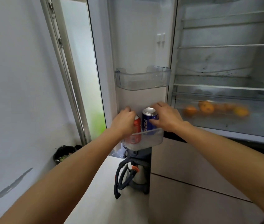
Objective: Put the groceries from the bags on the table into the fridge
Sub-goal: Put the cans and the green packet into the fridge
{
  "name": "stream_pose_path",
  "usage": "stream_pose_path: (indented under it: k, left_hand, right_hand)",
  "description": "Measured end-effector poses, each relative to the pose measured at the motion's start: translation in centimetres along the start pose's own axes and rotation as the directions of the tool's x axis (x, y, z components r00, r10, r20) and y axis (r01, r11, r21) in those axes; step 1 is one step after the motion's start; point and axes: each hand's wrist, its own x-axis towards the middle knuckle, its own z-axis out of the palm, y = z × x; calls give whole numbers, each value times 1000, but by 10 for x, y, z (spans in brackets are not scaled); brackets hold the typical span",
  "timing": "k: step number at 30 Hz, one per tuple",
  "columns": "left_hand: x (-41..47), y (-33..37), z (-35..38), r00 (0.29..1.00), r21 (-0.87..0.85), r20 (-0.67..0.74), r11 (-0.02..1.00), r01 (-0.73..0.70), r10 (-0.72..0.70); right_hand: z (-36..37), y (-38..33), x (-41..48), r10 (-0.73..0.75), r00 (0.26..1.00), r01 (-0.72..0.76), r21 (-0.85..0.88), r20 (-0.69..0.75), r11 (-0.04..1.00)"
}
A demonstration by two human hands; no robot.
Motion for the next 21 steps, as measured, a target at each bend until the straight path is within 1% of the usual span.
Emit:
stream_pose_path:
  k: [2,4,6,8,11,15,18,21]
  left_hand:
    - [-14,-1,-6,994,-35,-101,999,-36,32]
    - [-32,-4,-13,983,-34,-177,998,-48,41]
    - [-55,-8,-21,977,-22,-211,1000,-13,8]
    - [-84,-12,-26,974,-7,-216,998,67,-67]
    - [-141,-18,-24,958,14,-179,973,231,-225]
    - [-235,-22,-14,910,74,-56,907,414,-411]
    - [-308,-26,-21,852,162,21,843,514,-523]
    - [-373,-36,-37,777,203,32,765,611,-629]
  right_hand:
    - [-4,-1,-9,6,997,-7,-24,-80,1000]
    - [-9,-6,-19,-12,989,10,-12,-148,1000]
    - [-14,-17,-29,-52,983,55,8,-175,998]
    - [-18,-33,-42,-120,974,131,42,-193,991]
    - [-17,-67,-70,-228,956,255,137,-185,957]
    - [2,-120,-120,-378,922,388,222,-88,895]
    - [18,-168,-158,-466,885,447,267,8,854]
    - [25,-222,-185,-576,815,545,266,53,795]
